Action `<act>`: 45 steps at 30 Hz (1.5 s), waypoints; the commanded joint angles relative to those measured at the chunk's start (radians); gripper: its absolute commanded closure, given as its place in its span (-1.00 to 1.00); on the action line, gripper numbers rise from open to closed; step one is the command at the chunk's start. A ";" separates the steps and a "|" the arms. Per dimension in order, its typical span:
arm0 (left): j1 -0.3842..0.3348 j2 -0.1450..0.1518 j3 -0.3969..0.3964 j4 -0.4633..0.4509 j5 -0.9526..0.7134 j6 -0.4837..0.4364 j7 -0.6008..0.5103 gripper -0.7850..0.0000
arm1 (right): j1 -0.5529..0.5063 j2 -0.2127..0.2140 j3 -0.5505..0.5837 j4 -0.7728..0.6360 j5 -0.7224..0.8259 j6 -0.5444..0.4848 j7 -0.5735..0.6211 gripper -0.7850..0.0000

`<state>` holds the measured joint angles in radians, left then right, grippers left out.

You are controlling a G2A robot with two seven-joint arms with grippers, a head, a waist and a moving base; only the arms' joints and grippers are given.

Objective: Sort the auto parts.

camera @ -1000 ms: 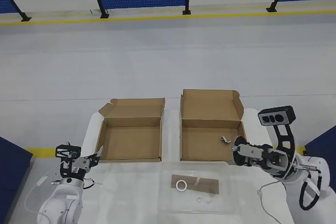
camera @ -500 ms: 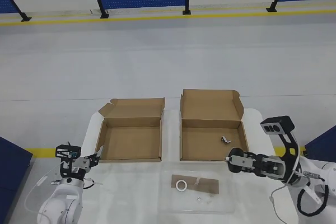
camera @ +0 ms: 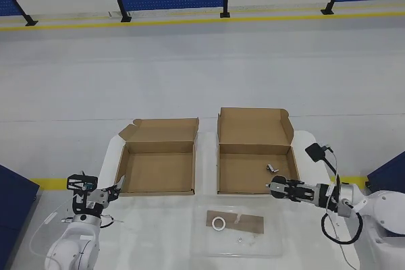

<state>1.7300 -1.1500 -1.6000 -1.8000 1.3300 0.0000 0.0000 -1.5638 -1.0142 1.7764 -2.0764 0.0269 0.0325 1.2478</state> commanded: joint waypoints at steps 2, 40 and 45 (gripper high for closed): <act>0.000 0.000 0.000 0.000 0.000 0.000 0.000 -1.00 | 0.000 0.000 0.000 0.000 0.003 0.000 0.000 1.00; 0.000 0.000 0.000 0.000 0.000 0.000 0.000 -1.00 | 0.537 -0.024 -0.564 0.501 -0.621 0.307 -0.133 1.00; 0.000 0.000 0.000 0.000 0.000 0.000 0.000 -1.00 | 0.659 -0.049 -0.682 0.657 -0.707 0.348 -0.117 1.00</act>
<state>1.7300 -1.1500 -1.6000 -1.8000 1.3300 0.0000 0.0000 -0.9364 -1.0566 1.1265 -1.4625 -0.6613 0.3766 1.1281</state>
